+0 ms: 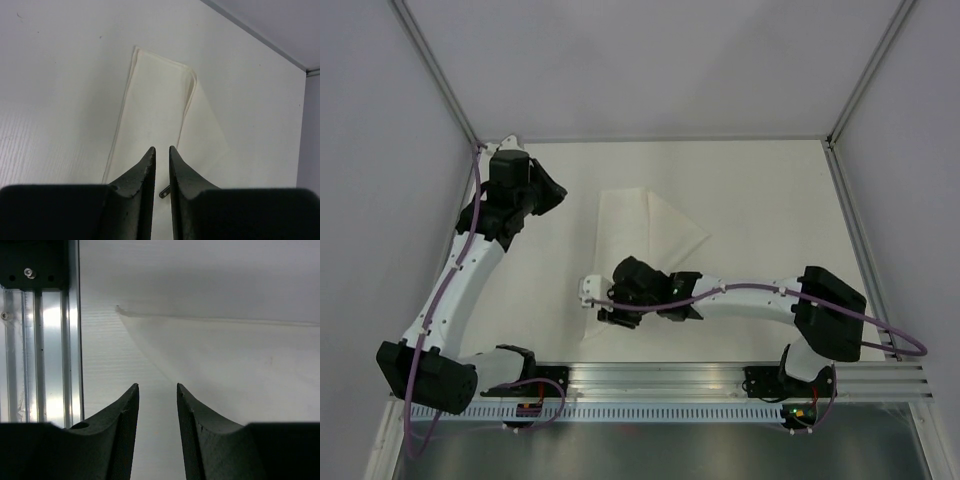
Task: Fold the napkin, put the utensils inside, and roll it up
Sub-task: Fold the napkin at the center of the board.
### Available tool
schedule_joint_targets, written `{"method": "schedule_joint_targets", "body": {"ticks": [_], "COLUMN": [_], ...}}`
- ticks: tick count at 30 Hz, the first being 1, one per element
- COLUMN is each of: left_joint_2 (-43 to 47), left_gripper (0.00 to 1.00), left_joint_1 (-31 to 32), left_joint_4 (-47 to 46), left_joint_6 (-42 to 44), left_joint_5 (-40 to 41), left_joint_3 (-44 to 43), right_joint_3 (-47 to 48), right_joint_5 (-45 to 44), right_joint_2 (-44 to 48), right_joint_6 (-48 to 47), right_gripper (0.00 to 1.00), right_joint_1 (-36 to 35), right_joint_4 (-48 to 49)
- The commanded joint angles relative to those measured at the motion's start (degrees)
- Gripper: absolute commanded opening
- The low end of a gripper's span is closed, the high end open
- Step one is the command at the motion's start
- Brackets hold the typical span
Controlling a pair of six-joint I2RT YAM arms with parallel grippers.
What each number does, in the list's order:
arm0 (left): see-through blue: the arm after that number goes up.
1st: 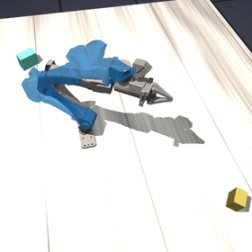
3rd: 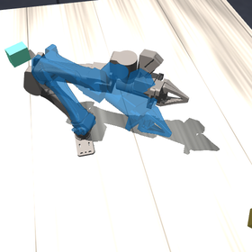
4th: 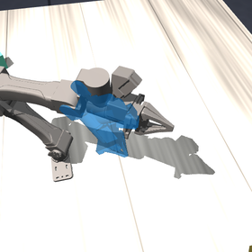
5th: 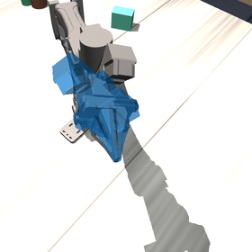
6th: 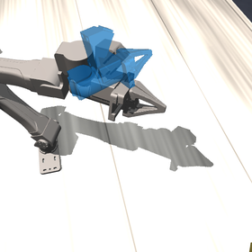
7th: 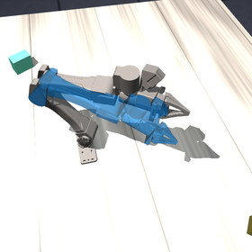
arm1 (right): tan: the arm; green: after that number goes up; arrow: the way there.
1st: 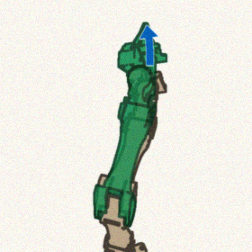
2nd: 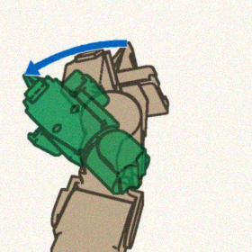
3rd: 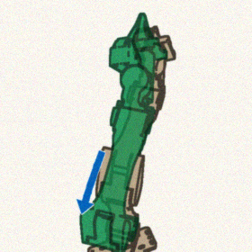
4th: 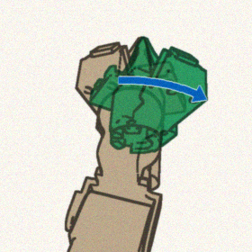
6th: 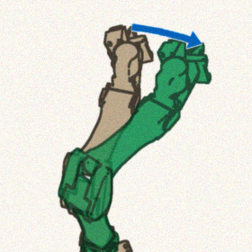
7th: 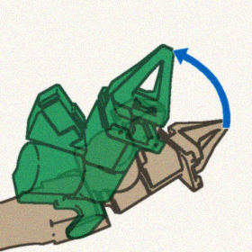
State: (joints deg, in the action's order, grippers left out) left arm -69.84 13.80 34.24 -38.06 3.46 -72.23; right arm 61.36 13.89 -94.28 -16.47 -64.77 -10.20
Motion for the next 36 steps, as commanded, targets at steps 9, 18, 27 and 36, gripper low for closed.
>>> {"method": "schedule_joint_targets", "body": {"ticks": [9,18,27,36], "left_joint_2": [6.29,6.74,6.21,5.24], "left_gripper": [0.23,0.23,0.23,0.23], "left_joint_1": [-0.79,-0.79,-0.88,-1.06], "left_joint_4": [2.67,1.8,0.48,-0.49], "left_joint_6": [1.41,2.03,2.56,3.35], "left_joint_5": [-0.83,-0.74,-0.83,-1.71], "left_joint_3": [4.72,5.69,7.54,7.62], "right_joint_3": [-13.2,-13.28,-11.97,-10.56], "right_joint_5": [-23.54,-29.98,-29.98,-30.5], "right_joint_2": [0.42,-4.6,-8.99,-11.98], "right_joint_6": [-12.88,-16.22,-16.84,-17.9], "right_gripper": [0.4,0.42,0.41,0.42], "right_joint_1": [-16.69,-21.53,-22.76,-23.73], "right_joint_4": [23.71,32.86,36.21,38.23]}}
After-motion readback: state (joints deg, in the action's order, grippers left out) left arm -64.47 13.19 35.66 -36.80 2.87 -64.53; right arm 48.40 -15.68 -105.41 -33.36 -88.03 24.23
